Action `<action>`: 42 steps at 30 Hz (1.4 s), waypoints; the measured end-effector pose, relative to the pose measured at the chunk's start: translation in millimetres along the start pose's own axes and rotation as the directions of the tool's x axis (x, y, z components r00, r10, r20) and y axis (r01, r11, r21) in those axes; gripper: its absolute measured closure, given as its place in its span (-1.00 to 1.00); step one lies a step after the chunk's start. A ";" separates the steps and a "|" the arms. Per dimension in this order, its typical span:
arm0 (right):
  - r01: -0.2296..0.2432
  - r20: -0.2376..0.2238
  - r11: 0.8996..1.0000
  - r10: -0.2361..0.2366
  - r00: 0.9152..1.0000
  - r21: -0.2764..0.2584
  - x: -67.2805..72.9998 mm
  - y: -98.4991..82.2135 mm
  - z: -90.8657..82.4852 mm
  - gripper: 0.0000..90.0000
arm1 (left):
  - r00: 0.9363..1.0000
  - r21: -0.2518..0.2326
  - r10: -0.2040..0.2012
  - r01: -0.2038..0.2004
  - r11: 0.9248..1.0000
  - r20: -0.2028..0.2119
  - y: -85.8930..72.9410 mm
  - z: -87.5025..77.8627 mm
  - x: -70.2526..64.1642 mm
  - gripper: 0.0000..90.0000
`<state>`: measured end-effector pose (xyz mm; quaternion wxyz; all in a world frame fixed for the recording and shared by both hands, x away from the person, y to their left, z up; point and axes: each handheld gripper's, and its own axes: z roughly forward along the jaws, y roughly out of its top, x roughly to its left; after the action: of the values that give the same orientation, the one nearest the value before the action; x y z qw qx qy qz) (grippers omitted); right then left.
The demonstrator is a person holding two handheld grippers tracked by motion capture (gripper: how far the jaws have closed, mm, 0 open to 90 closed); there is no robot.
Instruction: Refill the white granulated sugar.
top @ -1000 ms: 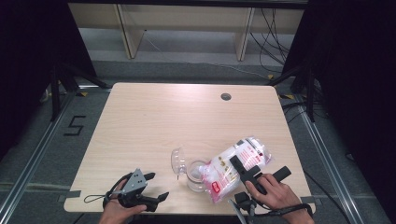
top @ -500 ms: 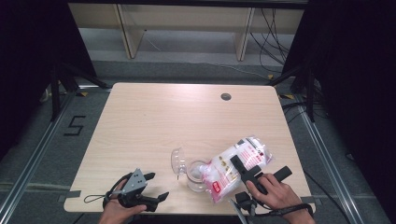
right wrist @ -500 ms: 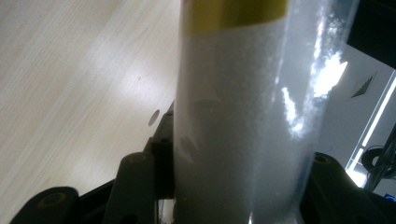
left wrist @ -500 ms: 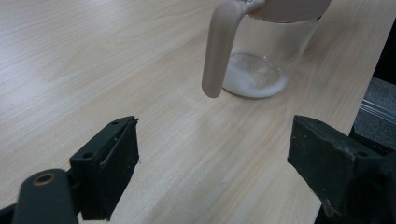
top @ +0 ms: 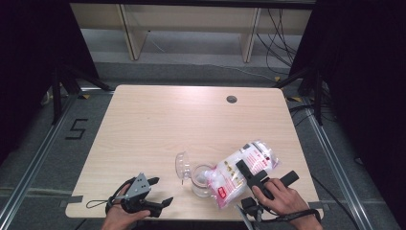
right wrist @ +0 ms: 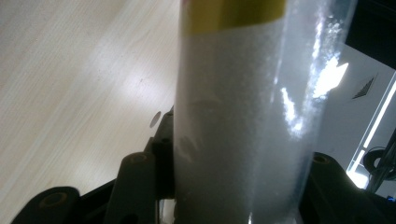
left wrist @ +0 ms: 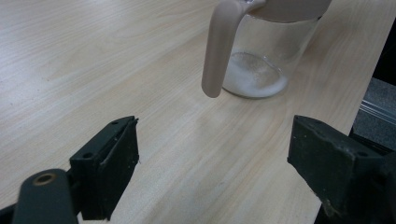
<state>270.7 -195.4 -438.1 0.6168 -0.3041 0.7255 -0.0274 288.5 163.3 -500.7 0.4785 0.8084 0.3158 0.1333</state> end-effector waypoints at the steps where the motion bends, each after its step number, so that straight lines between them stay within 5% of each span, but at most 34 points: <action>1: 0.003 0.007 1.000 -0.003 1.000 0.000 -0.1 -0.3 0.2 0.28 | 1.000 0.009 0.009 -0.009 1.000 -0.005 0.1 -0.2 0.7 -0.65; 3: 0.030 0.013 0.999 -0.030 0.999 -0.015 -2.4 -0.5 1.5 0.28 | 1.000 0.010 0.001 -0.001 1.000 0.002 0.5 -1.3 -0.4 -0.65; 35: 0.024 0.021 0.999 -0.023 1.000 -0.021 -3.4 -0.1 0.7 0.31 | 1.000 0.005 0.021 -0.021 1.000 0.006 1.0 -1.5 0.7 -0.65; 40: 0.000 0.023 1.000 0.001 1.000 -0.012 -2.5 -0.7 -0.5 0.31 | 1.000 -0.006 -0.013 0.014 1.000 0.007 0.3 -0.5 -1.9 -0.65; 42: 0.002 0.022 1.000 -0.002 1.000 -0.009 -2.3 -0.9 -0.6 0.32 | 1.000 0.005 0.024 -0.024 1.000 0.006 1.1 -1.6 0.9 -0.65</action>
<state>270.6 -195.2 -435.6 0.6232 -0.3077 0.7187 -0.0215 288.7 164.5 -499.1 0.4757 0.8139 0.3048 0.1358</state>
